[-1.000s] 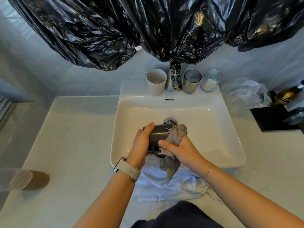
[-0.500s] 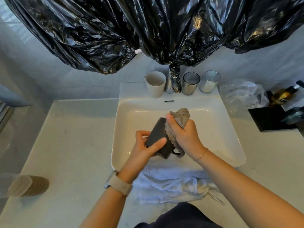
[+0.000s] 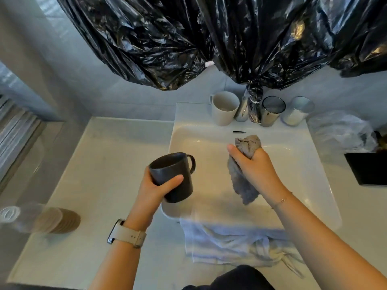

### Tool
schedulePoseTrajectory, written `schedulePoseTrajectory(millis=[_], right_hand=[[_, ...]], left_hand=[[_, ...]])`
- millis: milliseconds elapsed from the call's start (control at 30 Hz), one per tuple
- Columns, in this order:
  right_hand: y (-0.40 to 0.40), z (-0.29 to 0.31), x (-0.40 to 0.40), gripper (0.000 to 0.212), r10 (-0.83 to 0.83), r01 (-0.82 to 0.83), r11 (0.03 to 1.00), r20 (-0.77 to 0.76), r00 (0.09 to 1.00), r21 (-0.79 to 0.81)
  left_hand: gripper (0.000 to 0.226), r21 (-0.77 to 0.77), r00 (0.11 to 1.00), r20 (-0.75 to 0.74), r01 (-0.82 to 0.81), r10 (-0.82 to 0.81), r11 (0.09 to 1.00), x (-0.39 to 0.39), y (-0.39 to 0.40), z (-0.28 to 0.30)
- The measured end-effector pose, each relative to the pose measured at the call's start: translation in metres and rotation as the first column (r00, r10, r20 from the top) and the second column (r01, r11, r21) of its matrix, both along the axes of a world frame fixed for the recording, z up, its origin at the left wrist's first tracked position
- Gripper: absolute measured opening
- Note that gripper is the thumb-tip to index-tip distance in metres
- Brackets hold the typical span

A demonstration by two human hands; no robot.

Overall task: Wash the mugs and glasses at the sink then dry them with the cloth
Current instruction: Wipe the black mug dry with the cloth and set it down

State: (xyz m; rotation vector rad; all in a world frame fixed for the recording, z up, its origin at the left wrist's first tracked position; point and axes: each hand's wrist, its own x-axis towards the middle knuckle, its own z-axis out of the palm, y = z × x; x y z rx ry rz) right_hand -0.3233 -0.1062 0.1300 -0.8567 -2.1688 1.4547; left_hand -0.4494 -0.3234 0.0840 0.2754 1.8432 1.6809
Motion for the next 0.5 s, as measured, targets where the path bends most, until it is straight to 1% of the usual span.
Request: schedulePoseTrajectory(millis=[33,67,100,133,167,200,267,300,333,367,400,467,500], right_hand=[[0.002,-0.001,0.000,0.046,0.082,-0.087,0.996,0.141,0.987,0.034],[0.002,-0.001,0.000,0.049,0.154,-0.188,0.979,0.312,0.937,0.082],[0.003,-0.001,-0.001,0.049,0.197,-0.288,0.950,0.479,0.856,0.124],[0.003,-0.001,-0.003,0.046,0.222,-0.377,0.916,0.612,0.759,0.136],[0.003,-0.003,-0.006,0.042,0.245,-0.454,0.883,0.710,0.660,0.117],[0.003,-0.005,-0.008,0.039,0.269,-0.507,0.859,0.781,0.563,0.070],[0.002,-0.009,-0.014,0.036,0.305,-0.534,0.844,0.865,0.398,-0.052],[0.002,-0.011,-0.015,0.036,0.323,-0.528,0.842,0.885,0.334,-0.109],[0.003,-0.013,-0.015,0.036,0.352,-0.535,0.831,0.889,0.294,-0.152],[0.004,-0.015,-0.015,0.034,0.398,-0.559,0.807,0.873,0.281,-0.188],[0.004,-0.017,-0.015,0.030,0.467,-0.580,0.782,0.831,0.303,-0.228],[0.004,-0.019,-0.012,0.020,0.620,-0.564,0.748,0.670,0.408,-0.349],[0.003,-0.019,-0.010,0.022,0.667,-0.540,0.734,0.590,0.455,-0.413]], left_hand=[[0.093,0.008,0.994,-0.040,-0.102,0.103,0.995,-0.007,-0.008,-0.007],[0.096,0.000,0.979,-0.091,-0.185,0.184,0.983,-0.014,-0.015,-0.015],[0.098,-0.021,0.959,-0.145,-0.247,0.241,0.969,-0.021,-0.021,-0.023],[0.099,-0.044,0.940,-0.195,-0.293,0.279,0.955,-0.027,-0.026,-0.033],[0.099,-0.062,0.923,-0.232,-0.329,0.307,0.942,-0.032,-0.032,-0.044],[0.098,-0.072,0.907,-0.257,-0.361,0.333,0.930,-0.035,-0.036,-0.055],[0.095,-0.074,0.886,-0.276,-0.405,0.371,0.911,-0.038,-0.042,-0.078],[0.094,-0.074,0.882,-0.277,-0.414,0.380,0.907,-0.038,-0.045,-0.088],[0.095,-0.077,0.882,-0.273,-0.418,0.384,0.905,-0.037,-0.046,-0.098],[0.096,-0.082,0.883,-0.266,-0.420,0.386,0.904,-0.037,-0.048,-0.107],[0.097,-0.089,0.885,-0.257,-0.423,0.389,0.902,-0.037,-0.049,-0.114],[0.098,-0.095,0.885,-0.235,-0.433,0.403,0.896,-0.037,-0.052,-0.125],[0.098,-0.093,0.885,-0.225,-0.435,0.407,0.895,-0.038,-0.053,-0.129]])
